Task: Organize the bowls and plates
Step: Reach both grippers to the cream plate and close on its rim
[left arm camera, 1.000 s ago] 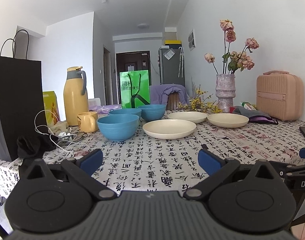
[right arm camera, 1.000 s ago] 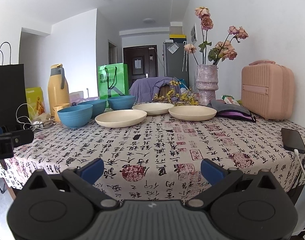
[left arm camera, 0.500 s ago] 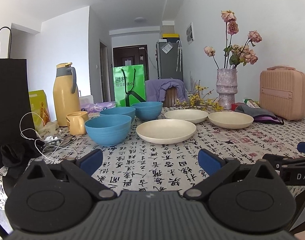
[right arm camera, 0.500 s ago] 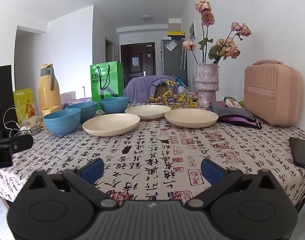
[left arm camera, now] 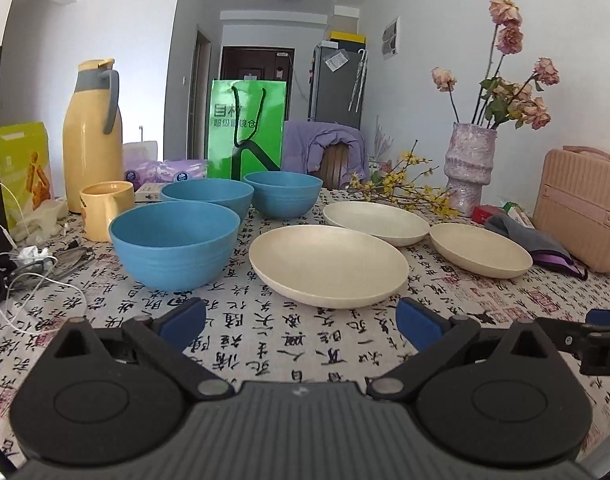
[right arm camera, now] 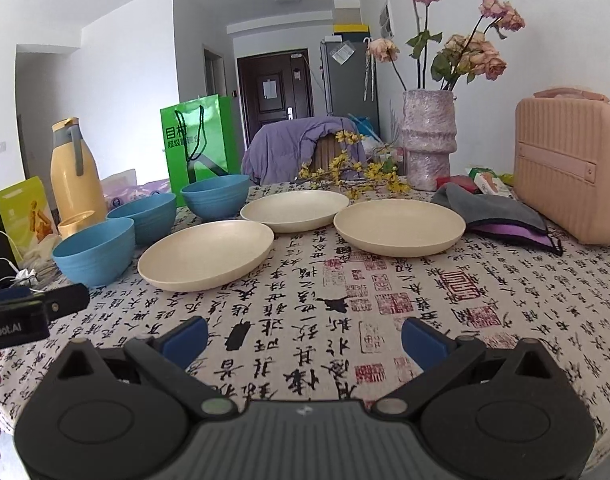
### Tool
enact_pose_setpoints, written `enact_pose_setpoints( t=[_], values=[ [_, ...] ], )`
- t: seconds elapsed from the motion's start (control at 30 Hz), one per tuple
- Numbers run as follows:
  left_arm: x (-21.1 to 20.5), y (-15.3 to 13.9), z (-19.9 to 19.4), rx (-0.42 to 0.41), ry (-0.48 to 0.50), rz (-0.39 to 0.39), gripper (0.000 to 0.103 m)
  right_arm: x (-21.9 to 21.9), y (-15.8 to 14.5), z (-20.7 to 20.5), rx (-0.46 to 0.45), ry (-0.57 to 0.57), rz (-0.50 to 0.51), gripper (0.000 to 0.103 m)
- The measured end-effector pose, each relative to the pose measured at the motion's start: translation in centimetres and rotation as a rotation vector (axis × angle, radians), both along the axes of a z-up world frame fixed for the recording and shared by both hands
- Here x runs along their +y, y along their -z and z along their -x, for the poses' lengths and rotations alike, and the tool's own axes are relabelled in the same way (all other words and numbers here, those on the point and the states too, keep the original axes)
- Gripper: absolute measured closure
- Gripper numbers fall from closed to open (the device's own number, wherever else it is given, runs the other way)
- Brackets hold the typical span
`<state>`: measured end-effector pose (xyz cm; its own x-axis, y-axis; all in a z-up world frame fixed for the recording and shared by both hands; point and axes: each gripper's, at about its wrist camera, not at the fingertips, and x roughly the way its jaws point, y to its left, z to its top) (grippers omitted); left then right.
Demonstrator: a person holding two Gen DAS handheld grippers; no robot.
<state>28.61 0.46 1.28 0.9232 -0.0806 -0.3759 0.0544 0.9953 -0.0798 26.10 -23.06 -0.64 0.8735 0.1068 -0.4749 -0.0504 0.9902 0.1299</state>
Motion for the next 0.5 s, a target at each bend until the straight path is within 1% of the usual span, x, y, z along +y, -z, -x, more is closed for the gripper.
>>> enact_pose_setpoints(
  t=[0.1,0.17,0.23,0.3,0.37,0.43,0.5],
  values=[
    [0.1,0.4,-3.8,0.04,-0.014,0.006,0.0,-0.2,-0.1,-4.1,0.048,-0.031,-0.037,0.0],
    [0.3,0.8,-6.3,0.076,-0.027,0.023,0.002,0.0,-0.1,-6.7,0.068,-0.064,-0.049,0.0],
    [0.6,1.3,-8.6,0.117,-0.032,0.052,0.007,0.4,0.1,-9.2,0.08,-0.088,-0.042,0.0],
    [0.9,1.7,-10.7,0.15,-0.031,0.087,0.017,0.7,0.3,-11.8,0.082,-0.103,-0.044,0.0],
    [1.0,2.1,-12.4,0.176,-0.025,0.118,0.023,1.1,0.6,-14.5,0.106,-0.093,-0.062,0.0],
    [1.1,2.5,-13.8,0.206,-0.03,0.133,0.028,1.2,1.1,-17.2,0.132,-0.106,-0.09,0.004],
    [1.1,2.9,-14.7,0.224,-0.035,0.139,0.034,1.7,1.7,-19.3,0.161,-0.12,-0.089,0.01]
  ],
)
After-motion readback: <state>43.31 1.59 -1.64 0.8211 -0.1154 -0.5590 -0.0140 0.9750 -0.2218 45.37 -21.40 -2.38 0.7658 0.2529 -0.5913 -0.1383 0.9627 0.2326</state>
